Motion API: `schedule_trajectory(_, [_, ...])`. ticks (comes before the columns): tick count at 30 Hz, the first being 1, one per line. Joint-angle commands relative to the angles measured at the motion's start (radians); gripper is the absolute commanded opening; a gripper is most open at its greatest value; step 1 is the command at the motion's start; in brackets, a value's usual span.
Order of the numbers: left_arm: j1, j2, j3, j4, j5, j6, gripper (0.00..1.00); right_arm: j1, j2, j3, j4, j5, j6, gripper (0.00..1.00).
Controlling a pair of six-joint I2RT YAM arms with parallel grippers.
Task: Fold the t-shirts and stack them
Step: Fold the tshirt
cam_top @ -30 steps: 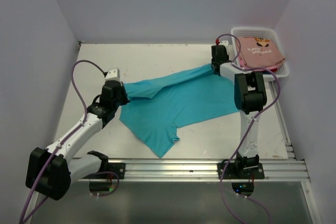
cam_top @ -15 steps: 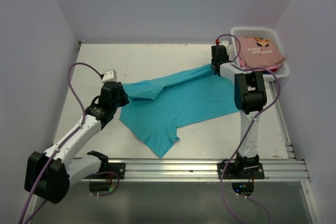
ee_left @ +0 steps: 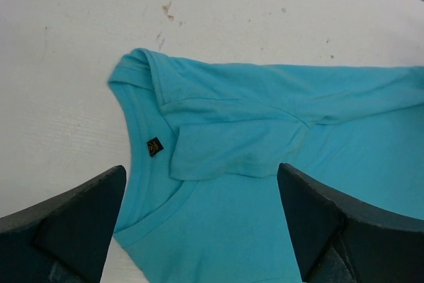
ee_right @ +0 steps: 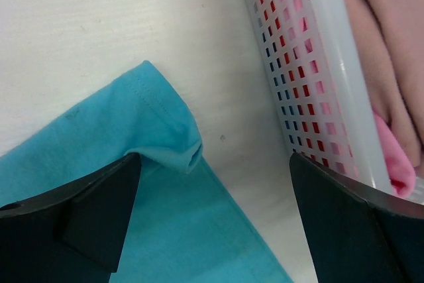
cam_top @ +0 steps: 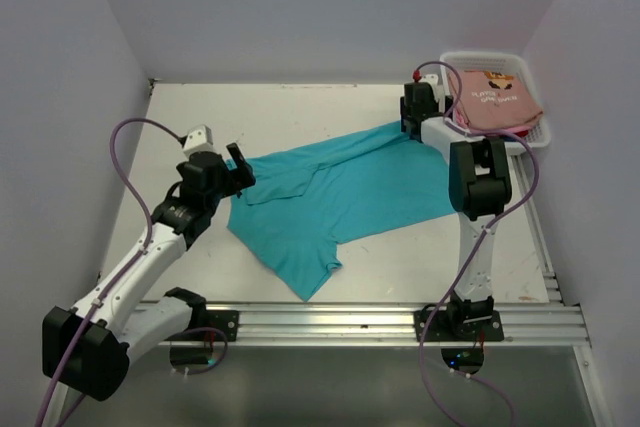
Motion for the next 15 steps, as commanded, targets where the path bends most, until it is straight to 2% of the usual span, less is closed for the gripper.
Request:
schedule_trajectory(1, [-0.006, 0.016, 0.029, 0.068, -0.039, 0.02, 1.0, -0.005, -0.096, 0.027, 0.016, -0.001, 0.016, 0.99])
schedule_trajectory(3, [-0.006, 0.061, 0.021, 0.101, -0.04, 0.036, 1.0, -0.005, -0.105, 0.032, 0.016, -0.034, 0.017, 0.98])
schedule_trajectory(5, [-0.006, 0.113, 0.021, 0.15, -0.043, 0.048, 0.94, -0.004, -0.113, 0.037, 0.014, -0.067, 0.017, 0.94])
schedule_trajectory(6, [-0.006, 0.13, 0.016, 0.175, -0.039, 0.054, 0.84, -0.004, -0.118, 0.041, 0.011, -0.085, 0.011, 0.91])
schedule_trajectory(7, [-0.006, 0.147, 0.015, 0.222, -0.039, 0.059, 0.78, -0.004, -0.118, 0.049, 0.011, -0.106, 0.007, 0.8])
schedule_trajectory(8, [-0.006, 0.186, 0.015, 0.245, -0.039, 0.069, 0.7, -0.004, -0.116, 0.057, -0.001, -0.126, 0.0, 0.62])
schedule_trajectory(9, [-0.006, 0.208, 0.013, 0.255, -0.042, 0.075, 0.48, -0.004, -0.115, 0.063, -0.009, -0.151, 0.0, 0.39])
schedule_trajectory(10, [-0.006, 0.231, 0.018, 0.317, -0.052, 0.079, 0.37, -0.004, -0.112, 0.079, -0.021, -0.154, 0.006, 0.05])
schedule_trajectory(11, [-0.006, 0.278, 0.031, 0.328, -0.059, 0.079, 0.27, -0.004, -0.109, 0.083, -0.039, -0.159, 0.013, 0.0])
schedule_trajectory(12, [-0.006, 0.303, 0.038, 0.338, -0.063, 0.083, 0.12, -0.004, -0.109, 0.083, -0.042, -0.18, 0.016, 0.0])
schedule_trajectory(15, [-0.006, 0.394, 0.065, 0.379, -0.094, 0.095, 0.0, -0.002, -0.105, 0.075, -0.047, -0.2, 0.031, 0.0])
